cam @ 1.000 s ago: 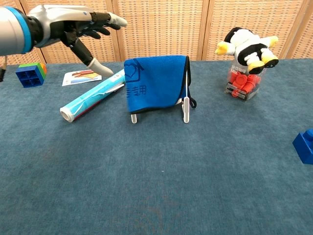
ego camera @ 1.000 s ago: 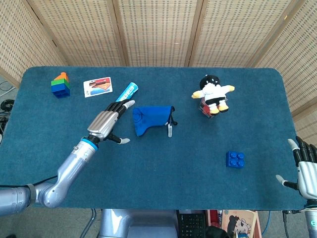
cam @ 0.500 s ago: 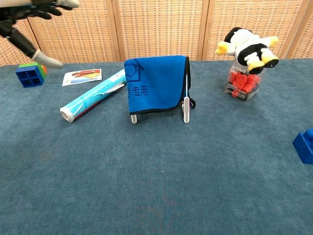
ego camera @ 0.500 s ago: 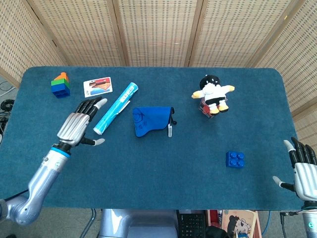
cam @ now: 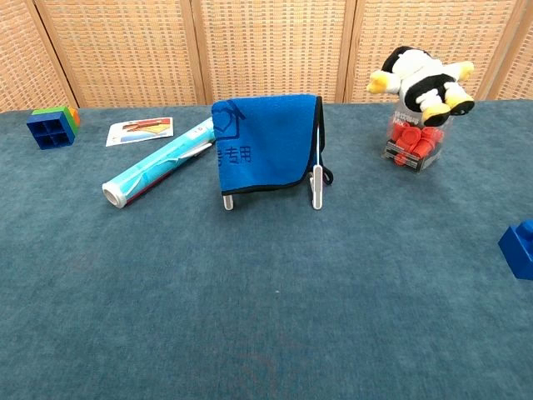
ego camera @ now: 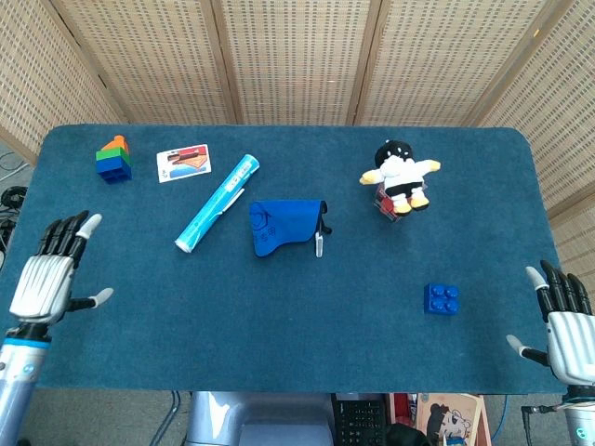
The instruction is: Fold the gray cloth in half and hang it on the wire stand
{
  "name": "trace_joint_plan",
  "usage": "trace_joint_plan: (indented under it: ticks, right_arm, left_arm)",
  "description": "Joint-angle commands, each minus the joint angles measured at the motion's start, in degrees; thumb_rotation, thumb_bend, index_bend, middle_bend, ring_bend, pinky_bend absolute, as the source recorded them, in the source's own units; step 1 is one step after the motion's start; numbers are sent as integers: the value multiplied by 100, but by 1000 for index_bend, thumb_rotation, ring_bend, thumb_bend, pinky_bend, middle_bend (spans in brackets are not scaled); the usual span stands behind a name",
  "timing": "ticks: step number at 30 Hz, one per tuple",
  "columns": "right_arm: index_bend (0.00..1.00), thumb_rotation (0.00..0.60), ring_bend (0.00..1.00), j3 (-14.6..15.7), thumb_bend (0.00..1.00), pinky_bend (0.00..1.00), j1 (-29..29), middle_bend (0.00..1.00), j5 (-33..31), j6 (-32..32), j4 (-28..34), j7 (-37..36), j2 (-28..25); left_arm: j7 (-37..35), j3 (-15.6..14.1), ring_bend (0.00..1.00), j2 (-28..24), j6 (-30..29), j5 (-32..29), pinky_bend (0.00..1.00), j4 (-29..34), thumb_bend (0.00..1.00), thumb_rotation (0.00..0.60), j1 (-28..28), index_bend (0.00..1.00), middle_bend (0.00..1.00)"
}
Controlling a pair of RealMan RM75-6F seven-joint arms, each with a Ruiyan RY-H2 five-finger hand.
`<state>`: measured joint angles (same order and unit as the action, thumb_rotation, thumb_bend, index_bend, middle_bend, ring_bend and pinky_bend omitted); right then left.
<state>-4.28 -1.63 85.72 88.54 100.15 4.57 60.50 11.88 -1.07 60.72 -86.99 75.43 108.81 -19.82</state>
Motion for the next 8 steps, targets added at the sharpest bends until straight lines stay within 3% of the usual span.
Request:
trace_joint_plan:
  ticks: [1, 8]
  right_arm:
    - [0, 600, 0, 19, 0, 0, 40, 0, 27, 70, -18, 131, 67]
    - [0, 600, 0, -26, 0, 0, 73, 0, -19, 158, -28, 279, 149]
  left_arm:
    - [219, -312, 0, 187, -767, 510, 0, -311, 134, 600, 667, 0, 0]
    - [-6, -334, 0, 352, -988, 890, 0, -687, 135, 600, 1007, 0, 0]
